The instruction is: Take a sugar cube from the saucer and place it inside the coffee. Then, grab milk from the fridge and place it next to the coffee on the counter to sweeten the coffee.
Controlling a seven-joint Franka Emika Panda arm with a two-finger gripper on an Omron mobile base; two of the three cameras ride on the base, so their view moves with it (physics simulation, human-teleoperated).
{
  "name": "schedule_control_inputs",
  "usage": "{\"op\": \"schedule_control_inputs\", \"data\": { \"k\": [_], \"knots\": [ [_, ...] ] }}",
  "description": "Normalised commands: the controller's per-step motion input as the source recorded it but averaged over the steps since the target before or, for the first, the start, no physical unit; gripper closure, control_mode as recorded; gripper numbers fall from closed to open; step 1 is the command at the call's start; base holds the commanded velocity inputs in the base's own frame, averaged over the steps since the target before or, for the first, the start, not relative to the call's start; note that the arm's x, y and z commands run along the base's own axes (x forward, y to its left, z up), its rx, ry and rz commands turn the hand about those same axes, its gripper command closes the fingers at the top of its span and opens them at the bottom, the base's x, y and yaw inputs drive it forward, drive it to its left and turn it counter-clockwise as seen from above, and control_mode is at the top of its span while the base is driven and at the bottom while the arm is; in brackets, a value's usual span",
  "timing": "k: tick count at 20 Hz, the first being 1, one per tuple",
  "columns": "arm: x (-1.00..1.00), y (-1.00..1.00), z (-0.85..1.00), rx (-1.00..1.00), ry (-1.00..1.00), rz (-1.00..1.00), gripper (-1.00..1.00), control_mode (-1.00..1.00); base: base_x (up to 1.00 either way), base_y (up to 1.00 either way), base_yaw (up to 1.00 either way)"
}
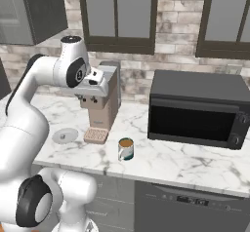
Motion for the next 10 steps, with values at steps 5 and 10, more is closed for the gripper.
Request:
{"op": "schedule_control_inputs", "data": {
  "k": [5, 10],
  "knots": [
    [-0.10, 0.05, 0.00, 0.00, -0.04, 0.00, -1.00, -1.00, 0.00, 0.00, 0.00],
    [-0.46, 0.86, -0.22, -0.04, 0.00, 0.05, -1.00, -1.00, 0.00, 0.00, 0.00]
  ]
}}
